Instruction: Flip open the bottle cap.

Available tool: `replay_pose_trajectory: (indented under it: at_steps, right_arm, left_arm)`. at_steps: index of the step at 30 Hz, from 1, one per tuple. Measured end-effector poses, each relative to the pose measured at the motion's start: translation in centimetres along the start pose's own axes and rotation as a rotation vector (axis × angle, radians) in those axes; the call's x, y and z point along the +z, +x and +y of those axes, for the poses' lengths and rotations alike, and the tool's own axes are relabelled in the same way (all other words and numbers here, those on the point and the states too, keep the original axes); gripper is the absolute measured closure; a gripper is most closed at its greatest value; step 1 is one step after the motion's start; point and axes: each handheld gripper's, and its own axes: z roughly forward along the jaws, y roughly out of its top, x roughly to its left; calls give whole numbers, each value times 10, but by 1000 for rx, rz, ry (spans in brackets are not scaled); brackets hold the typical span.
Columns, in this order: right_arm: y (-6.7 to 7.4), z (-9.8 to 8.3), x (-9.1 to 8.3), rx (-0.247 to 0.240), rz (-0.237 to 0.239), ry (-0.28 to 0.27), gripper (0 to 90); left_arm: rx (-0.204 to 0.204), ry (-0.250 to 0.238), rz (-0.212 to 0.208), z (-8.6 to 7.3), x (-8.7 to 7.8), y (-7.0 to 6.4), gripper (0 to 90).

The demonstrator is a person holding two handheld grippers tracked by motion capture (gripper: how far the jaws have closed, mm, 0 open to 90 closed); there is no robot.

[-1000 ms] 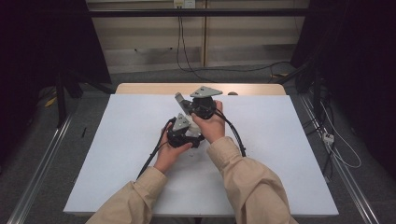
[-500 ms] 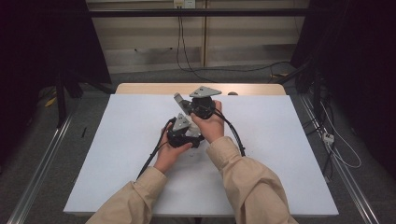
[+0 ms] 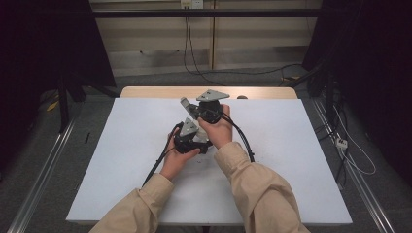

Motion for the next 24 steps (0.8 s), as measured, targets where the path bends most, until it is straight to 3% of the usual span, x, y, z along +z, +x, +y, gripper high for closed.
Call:
replay_pose_trajectory:
  at_steps: [24]
  right_arm:
    - [2, -1, 10, 2, 8, 17, 900]
  left_arm:
    - [10, 1, -3, 0, 0, 0, 187]
